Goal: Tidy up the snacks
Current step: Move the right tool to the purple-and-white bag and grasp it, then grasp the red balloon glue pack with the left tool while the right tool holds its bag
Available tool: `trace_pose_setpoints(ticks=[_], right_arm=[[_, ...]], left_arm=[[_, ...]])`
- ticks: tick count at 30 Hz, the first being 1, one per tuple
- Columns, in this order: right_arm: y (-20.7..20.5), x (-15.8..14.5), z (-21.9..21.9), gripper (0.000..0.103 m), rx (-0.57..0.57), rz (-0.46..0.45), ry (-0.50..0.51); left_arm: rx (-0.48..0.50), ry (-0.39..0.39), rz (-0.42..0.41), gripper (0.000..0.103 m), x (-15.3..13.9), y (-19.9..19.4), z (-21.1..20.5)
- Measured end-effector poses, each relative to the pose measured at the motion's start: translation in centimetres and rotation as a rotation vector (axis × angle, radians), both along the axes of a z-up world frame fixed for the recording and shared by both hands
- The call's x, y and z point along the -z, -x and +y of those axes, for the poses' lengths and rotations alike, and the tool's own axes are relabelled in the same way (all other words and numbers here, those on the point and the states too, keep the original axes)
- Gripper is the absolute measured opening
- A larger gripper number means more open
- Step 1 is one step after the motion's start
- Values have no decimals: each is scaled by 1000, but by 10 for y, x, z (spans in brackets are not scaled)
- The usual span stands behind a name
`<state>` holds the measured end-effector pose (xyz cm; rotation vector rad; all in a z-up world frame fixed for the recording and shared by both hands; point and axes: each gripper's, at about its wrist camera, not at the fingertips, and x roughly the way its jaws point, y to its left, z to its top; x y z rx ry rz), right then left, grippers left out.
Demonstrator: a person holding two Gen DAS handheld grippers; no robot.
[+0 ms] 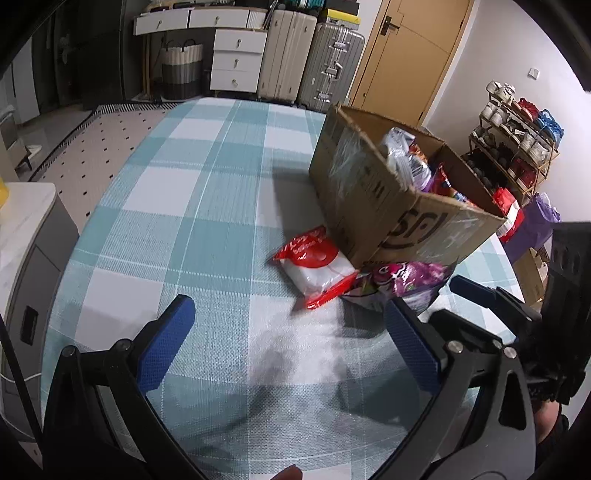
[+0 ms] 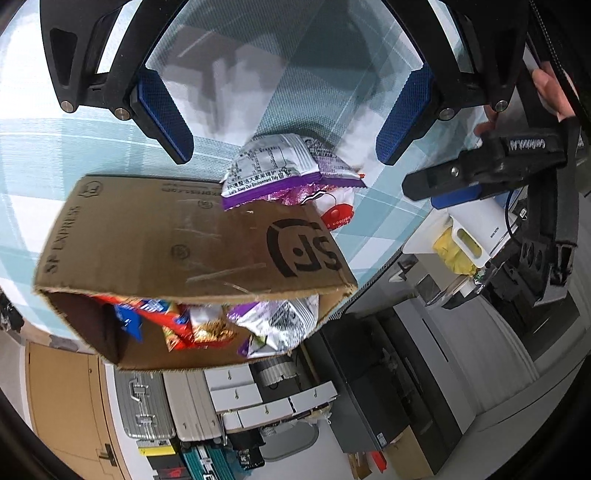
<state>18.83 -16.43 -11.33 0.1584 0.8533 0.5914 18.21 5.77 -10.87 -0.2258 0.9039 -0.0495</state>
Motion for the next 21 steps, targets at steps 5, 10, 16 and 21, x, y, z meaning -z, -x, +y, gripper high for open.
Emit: trace_pose_setpoints(ticks=[5,10,16,21], right_arm=[[-16,10,13,101,-8,22,-5],[-29,19,24,101,-8,30,-5],[-40,31,42,90,-15,42,-18],[-41,33,45,66,-31,49,-37]], left_arm=[[-3,11,20,102,9,-2,4],[-10,17,33,102,16,-3,10],[-24,24,52,102,23,-4,18],[-32,31,67,102,27,-5,22]])
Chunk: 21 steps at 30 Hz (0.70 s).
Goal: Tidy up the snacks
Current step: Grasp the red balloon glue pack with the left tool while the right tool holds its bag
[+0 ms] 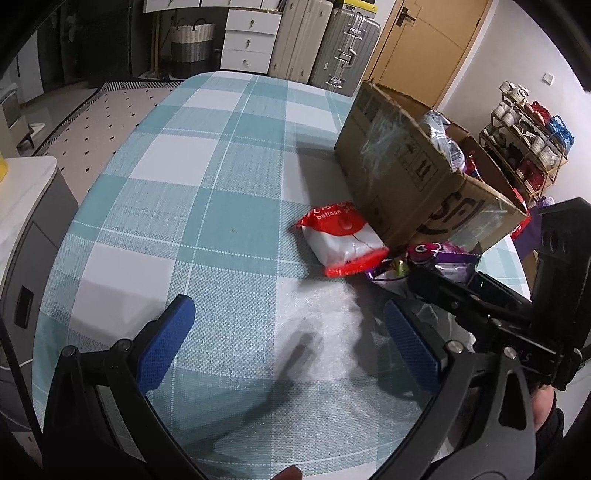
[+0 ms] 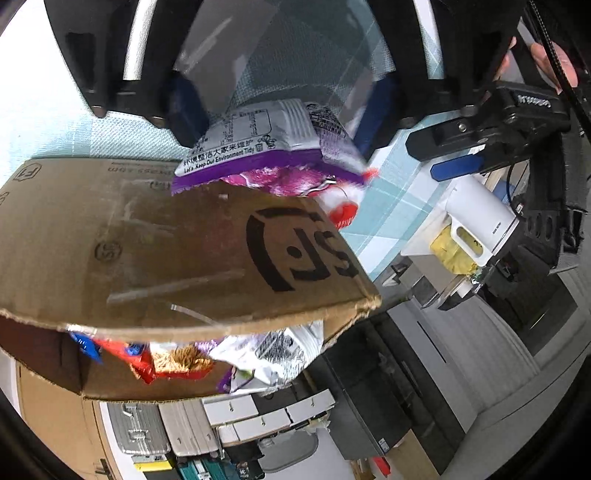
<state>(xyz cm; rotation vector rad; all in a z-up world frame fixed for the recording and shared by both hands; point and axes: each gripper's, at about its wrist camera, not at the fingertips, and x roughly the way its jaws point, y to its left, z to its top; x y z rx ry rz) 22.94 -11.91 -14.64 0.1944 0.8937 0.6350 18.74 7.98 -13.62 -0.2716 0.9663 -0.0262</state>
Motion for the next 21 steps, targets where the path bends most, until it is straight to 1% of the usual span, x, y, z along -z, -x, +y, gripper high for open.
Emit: trace_pose_setpoints(ticks=[2,4,15,21], right_arm=[[1,0,-1,61,0,-1,-9],[1,2,-1,60,0,4,-18],[28,-6,-22,60,18,-19,-40],[44,-6,-36,60,49,-19,-49]], left_arm=[[-2,1,0,102,0,0,0],[-2,0,2,102,0,0,0],[-1,-13,0,102,-3,3,-3],[-3,-20,9,102,-3,-5,-5]])
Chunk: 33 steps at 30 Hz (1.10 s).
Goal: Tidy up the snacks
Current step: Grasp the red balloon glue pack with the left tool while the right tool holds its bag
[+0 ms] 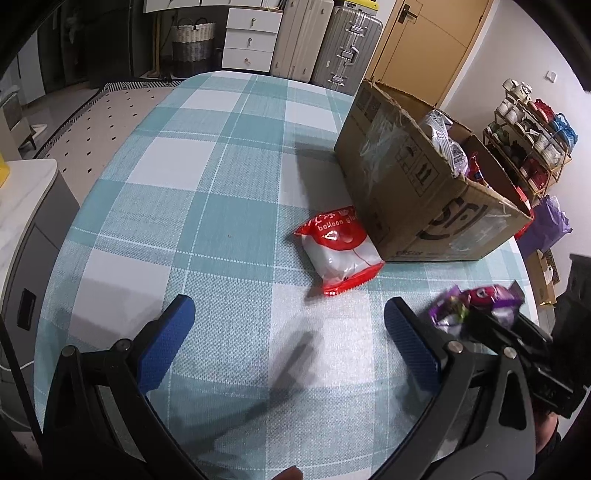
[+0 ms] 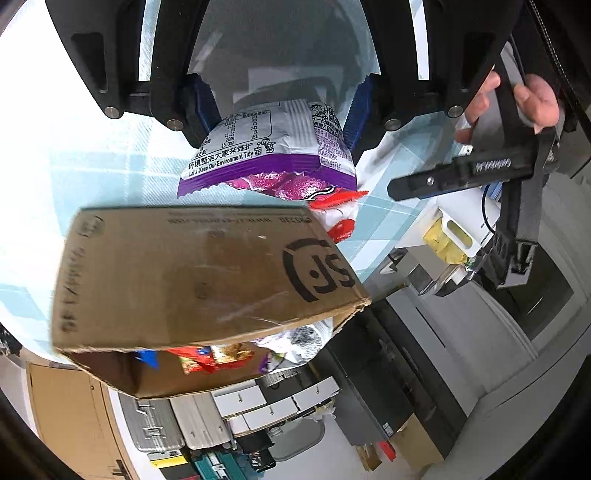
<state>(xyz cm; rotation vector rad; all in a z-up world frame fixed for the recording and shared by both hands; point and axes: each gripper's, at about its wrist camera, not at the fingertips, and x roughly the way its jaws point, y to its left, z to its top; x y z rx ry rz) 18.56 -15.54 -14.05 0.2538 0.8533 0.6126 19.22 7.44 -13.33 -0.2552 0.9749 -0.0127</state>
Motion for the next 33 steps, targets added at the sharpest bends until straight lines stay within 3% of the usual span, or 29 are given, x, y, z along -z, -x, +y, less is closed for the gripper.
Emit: trace_pose_setpoints(ticks=[18,33], right_arm=[[11,-6,-36,60,34,-18,-2],[19,-9,-44,60,44,-21,-5]], left_arm=[[1,-41,26,102,2,-50,-18],[-40,-98,82,101,22,-82,-28]])
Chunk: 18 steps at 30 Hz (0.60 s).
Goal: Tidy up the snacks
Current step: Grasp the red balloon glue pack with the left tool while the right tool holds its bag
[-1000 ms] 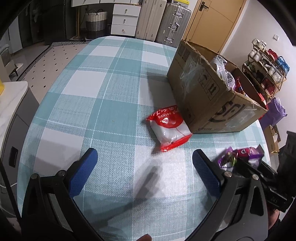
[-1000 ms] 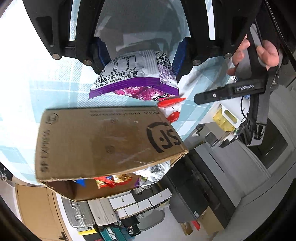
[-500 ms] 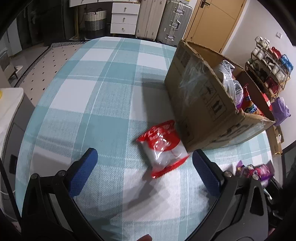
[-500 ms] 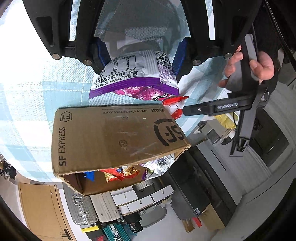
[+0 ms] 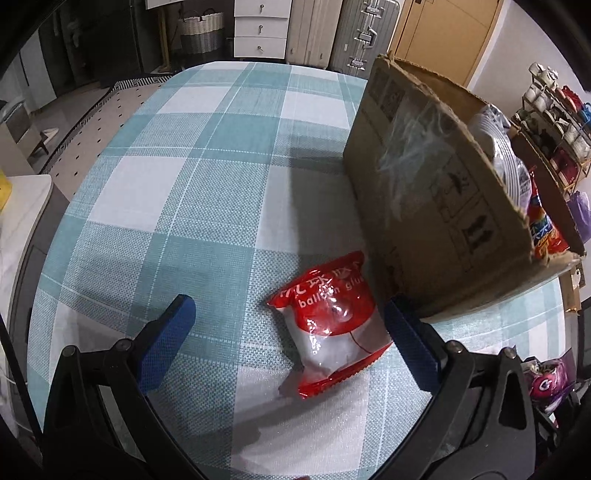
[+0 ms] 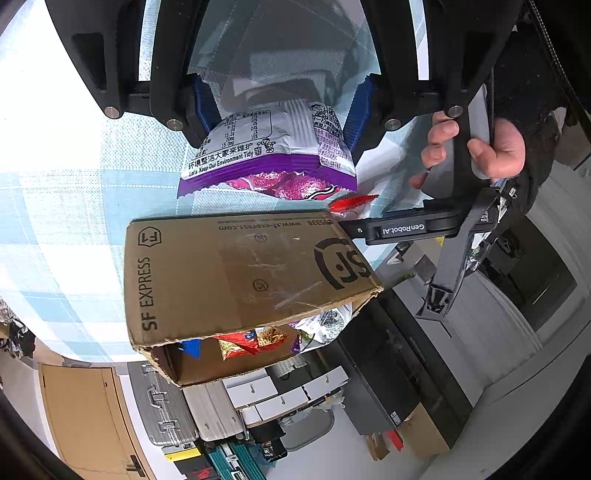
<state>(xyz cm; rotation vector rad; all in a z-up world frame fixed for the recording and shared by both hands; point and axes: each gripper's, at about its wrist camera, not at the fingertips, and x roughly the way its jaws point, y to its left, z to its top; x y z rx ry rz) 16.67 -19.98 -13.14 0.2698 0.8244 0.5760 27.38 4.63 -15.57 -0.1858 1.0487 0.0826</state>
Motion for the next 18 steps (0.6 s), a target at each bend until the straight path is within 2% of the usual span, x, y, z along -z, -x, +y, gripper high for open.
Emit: trace_pose_setpoints(ticks=[3,5,6,8,9,12,18], right_arm=[[-1,0,1,60,4,1,-5],[-2,0,1,60,5,0,-7],[-2,0,1,60,5,0,-8],[-1,1,1,60,4,-2,-10],[-1,0,1,60,4,-3,-10],[1,0,1,60,5,-4,-14],[2,-2,-1,60,8,-11,-17]], left_arm=[[3,5,-4,94,0,1,1],[14,15,3,72,1,2,2],[19,7,7,70,1,3,3],[40,-16,-2,47,0,6,1],[48,-17,-6,42,0,8,2],[66,28,-17,40,-1,13,9],[66,40,-27,40,-5,26,15]])
